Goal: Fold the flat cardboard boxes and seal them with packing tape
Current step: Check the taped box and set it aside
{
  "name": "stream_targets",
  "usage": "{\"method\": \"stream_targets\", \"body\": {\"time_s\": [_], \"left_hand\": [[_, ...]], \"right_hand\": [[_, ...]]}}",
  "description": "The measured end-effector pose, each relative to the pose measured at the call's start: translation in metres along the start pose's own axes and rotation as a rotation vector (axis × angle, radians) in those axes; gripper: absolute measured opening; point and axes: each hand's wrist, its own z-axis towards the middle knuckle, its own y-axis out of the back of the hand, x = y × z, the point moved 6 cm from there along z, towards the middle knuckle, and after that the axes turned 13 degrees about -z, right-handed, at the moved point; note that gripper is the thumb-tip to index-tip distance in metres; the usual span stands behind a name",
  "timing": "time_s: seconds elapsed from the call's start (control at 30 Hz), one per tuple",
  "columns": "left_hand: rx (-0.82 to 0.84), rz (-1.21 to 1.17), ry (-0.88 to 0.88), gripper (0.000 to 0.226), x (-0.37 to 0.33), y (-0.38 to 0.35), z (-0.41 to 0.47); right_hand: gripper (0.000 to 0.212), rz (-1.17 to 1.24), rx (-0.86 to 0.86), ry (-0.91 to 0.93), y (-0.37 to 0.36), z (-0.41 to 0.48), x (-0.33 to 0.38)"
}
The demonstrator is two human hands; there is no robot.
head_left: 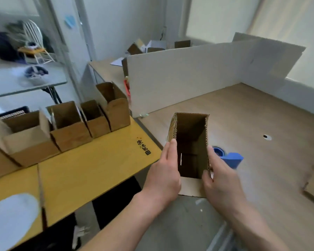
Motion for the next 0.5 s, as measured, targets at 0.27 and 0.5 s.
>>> {"method": "stream_targets", "body": {"time_s": [0.27, 0.5], "left_hand": [[-0.230, -0.006, 0.283, 0.081, 0.106, 0.125, -0.078], [-0.412, -0.022, 0.574, 0.083, 0.170, 0.191, -0.136]], "right_hand": [[0.071, 0.050, 0.217, 0.273, -0.090, -0.002, 0.157], [0.073, 0.113, 0.467, 0.488, -0.166, -0.006, 0.252]]}}
